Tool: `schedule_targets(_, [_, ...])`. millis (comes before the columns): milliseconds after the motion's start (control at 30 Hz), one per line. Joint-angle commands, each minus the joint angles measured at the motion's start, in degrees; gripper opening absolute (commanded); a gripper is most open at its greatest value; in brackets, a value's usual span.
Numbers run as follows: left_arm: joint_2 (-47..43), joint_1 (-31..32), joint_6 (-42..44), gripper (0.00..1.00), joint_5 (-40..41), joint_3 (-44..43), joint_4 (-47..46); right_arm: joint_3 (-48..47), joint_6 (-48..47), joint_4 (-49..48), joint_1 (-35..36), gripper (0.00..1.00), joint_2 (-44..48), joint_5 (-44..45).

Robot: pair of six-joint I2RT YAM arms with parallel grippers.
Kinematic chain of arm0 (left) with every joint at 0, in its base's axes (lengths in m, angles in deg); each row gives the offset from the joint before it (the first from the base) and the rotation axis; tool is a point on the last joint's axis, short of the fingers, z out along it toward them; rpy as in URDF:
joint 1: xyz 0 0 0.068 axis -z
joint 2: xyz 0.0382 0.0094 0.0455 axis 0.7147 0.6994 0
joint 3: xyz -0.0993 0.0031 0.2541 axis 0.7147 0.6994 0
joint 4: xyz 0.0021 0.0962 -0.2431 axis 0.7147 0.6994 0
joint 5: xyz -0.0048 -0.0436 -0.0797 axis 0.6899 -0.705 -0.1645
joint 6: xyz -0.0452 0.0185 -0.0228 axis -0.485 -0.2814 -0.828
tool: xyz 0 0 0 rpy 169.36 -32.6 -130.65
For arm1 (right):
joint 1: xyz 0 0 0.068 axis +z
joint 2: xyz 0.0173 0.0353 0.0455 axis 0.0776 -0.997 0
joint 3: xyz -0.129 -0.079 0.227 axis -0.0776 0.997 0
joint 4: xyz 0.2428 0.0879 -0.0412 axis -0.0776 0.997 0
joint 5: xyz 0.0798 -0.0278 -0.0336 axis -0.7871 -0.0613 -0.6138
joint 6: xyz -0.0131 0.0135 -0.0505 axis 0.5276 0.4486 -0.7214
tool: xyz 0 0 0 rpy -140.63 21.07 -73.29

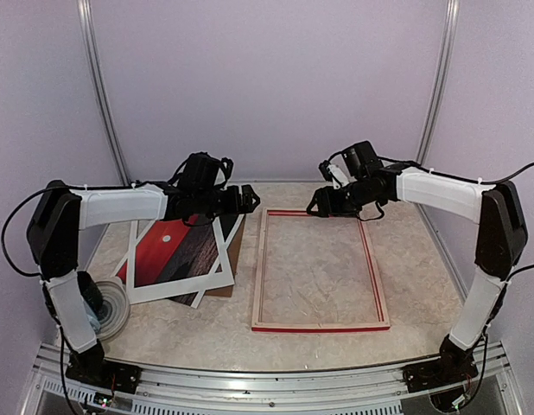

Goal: Put the photo into the frame
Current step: Pick up the mat board from the photo.

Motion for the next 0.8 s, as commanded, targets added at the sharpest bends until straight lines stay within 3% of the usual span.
schedule_targets(0, [-6.0,0.2,-3.1,0.99,5.6,9.7,0.6,-4.8,2.9,1.4,4.8,0.61,-4.9,-7.4])
schedule_targets(333, [-21.1,-0.9,-11.0,0.99,6.5,32.9,-8.7,-11.9,16.1,-5.3,14.9,0.61,-14.9,-17.3])
schedule_targets(767, [-34.7,-2.3,-16.3,0.99,1.6,53.0,-18.0,-18.0,27.6,-7.5,22.6,0.61,-25.3,-16.7])
